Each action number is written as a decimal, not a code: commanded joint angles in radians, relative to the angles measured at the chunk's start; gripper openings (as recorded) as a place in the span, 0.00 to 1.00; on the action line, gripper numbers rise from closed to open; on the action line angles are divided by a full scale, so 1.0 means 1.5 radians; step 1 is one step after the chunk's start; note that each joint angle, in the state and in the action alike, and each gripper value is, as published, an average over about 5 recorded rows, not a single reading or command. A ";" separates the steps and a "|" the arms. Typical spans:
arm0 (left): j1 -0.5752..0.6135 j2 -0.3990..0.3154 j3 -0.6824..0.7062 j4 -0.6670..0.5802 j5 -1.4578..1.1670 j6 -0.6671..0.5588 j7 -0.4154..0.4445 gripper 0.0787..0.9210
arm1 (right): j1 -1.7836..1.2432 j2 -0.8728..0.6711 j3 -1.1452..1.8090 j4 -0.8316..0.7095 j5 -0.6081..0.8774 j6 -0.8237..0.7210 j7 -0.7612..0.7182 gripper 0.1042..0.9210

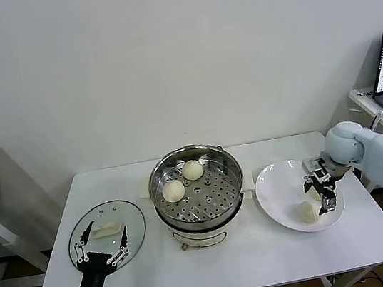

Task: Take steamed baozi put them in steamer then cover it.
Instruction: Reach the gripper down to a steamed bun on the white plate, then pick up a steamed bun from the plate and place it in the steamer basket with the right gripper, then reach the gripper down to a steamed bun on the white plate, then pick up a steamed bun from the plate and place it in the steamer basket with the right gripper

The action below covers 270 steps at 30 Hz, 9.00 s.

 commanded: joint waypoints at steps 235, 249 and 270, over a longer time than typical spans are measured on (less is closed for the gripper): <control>-0.005 -0.001 0.003 0.003 0.013 0.001 -0.003 0.88 | 0.272 -0.095 -0.163 0.078 0.248 -0.032 0.008 0.72; -0.013 0.013 -0.008 0.007 -0.003 0.001 0.003 0.88 | 0.579 0.045 -0.445 0.180 0.493 -0.131 0.051 0.74; -0.033 0.017 -0.023 0.026 -0.021 0.003 0.011 0.88 | 0.497 0.369 -0.432 -0.052 0.520 -0.143 0.051 0.74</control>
